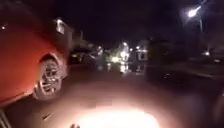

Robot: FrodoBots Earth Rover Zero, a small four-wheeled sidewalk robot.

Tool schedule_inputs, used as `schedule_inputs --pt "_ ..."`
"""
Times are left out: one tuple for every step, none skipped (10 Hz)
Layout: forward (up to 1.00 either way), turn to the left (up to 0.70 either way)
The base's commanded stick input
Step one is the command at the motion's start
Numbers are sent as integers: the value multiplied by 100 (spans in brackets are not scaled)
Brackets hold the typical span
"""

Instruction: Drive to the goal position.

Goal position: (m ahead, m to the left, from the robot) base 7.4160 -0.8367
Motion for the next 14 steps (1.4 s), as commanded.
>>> schedule_inputs --pt "100 0" --pt "100 0" --pt "100 0" --pt "100 0" --pt "100 0" --pt "100 0" --pt "100 0" --pt "100 0" --pt "100 0" --pt "100 0" --pt "100 0" --pt "100 0" --pt "100 0" --pt "100 0"
